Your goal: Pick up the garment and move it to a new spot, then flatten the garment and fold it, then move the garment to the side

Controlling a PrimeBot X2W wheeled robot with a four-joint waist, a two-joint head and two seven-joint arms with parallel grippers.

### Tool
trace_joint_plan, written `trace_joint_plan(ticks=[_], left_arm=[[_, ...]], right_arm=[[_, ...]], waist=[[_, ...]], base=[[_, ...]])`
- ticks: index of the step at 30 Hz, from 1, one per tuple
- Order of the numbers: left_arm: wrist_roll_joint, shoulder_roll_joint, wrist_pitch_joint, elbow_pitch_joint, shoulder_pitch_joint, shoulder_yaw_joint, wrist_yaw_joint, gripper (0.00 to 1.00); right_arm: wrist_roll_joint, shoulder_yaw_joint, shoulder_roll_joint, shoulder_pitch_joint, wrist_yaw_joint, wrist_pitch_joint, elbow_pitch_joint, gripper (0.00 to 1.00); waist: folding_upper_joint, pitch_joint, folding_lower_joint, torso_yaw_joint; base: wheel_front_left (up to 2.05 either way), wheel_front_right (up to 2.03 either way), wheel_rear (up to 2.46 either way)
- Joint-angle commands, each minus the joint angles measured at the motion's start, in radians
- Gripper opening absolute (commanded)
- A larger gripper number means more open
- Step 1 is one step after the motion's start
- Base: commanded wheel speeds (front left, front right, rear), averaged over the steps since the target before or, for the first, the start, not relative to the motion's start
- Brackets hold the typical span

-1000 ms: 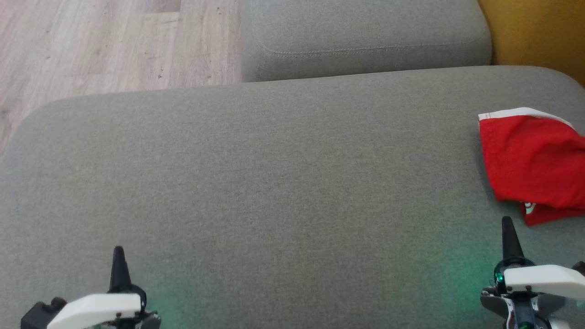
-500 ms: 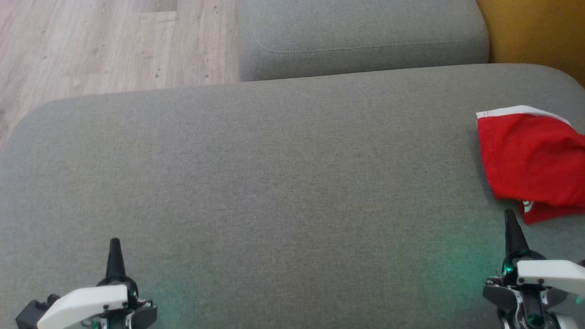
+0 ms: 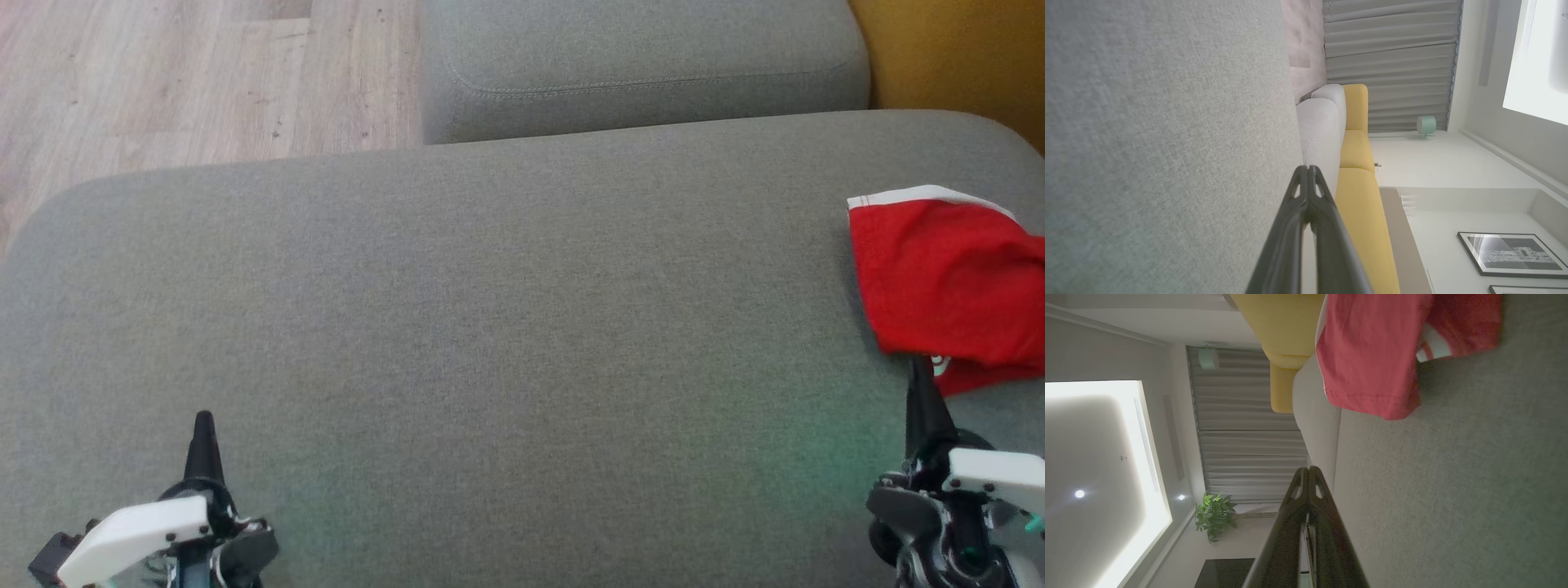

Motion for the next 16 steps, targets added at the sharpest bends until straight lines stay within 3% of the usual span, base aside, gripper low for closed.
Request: trace_joint_plan(ticks=[1,16], left_arm=[[-0.031,0.004,0.009,-0.037,-0.062,0.041,-0.013,0.00],[-0.066,0.004,0.018,-0.040,-0.067,0.046,-0.015,0.00]], right_arm=[[0.038,0.017,-0.009,-0.060,0.008,0.015,-0.045,0.00],[0.078,0.016,-0.009,-0.065,0.008,0.024,-0.048,0.00]], waist=[[0.0000,0.000,0.0000,-0.001],[0.0000,0.001,0.0000,-0.002]], base=[[0.00,0.00,0.00],[0.00,0.00,0.00]])
